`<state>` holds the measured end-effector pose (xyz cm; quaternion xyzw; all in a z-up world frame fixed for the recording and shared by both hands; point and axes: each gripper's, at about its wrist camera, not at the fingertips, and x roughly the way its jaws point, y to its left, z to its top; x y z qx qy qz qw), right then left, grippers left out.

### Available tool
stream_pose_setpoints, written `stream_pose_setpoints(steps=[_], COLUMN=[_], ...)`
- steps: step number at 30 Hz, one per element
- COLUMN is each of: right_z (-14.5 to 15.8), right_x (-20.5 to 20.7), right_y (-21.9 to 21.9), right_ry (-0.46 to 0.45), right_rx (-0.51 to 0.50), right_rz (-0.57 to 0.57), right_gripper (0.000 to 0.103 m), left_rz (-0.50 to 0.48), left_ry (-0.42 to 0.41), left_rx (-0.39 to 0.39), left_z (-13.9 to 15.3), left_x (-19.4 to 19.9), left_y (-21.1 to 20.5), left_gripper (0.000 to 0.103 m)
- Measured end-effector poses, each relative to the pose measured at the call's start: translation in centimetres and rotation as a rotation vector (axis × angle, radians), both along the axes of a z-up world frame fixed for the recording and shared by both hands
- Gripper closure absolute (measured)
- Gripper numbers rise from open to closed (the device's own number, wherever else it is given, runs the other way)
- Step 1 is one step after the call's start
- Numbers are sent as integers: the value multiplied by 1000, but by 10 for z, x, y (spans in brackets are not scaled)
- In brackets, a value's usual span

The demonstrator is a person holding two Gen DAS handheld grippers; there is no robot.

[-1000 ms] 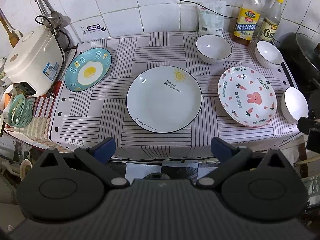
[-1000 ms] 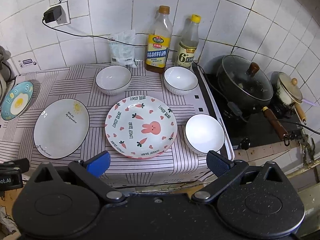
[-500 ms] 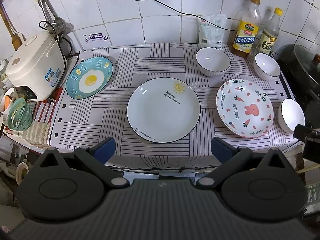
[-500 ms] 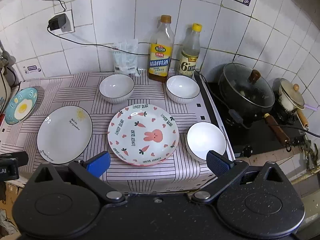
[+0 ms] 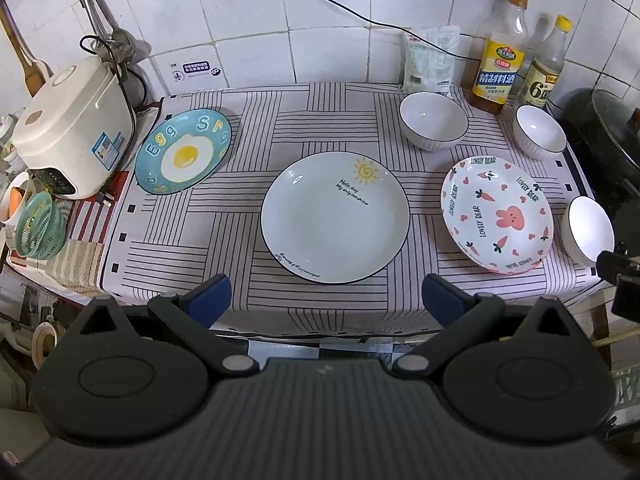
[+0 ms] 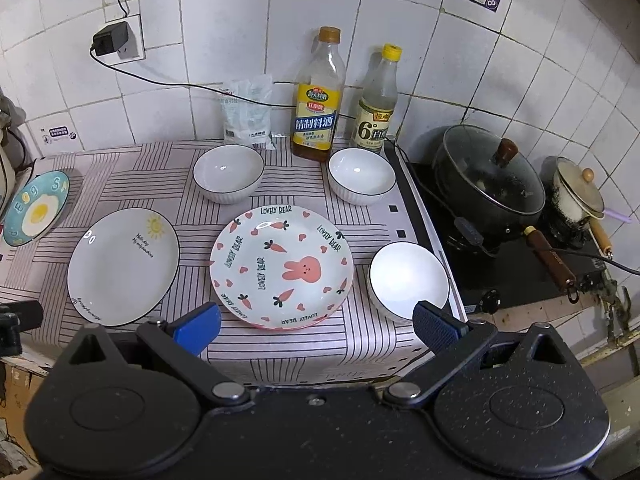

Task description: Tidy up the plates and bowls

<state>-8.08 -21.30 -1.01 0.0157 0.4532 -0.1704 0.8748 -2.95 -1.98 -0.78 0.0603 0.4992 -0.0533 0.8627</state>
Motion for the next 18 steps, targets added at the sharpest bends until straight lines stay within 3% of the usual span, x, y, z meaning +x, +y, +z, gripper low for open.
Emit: stream_pose_setpoints(steps=[9,15,18], right_z=[0,0,-3], right_x=[-1,-5,-5], right_y=[1,14,24], right_ry=[-6,-145,-242], right_rx=[-1,33,29], right_rz=[13,125,238], right_gripper=[0,0,0], left_rz=[-16,-54,-48], left_ry=[-1,-3,-37], left_rx=[-4,-54,-83], left_z=[-1,-4,-3], left_x=[2,7,13], left_y=[11,18,34], left_gripper=[0,0,0])
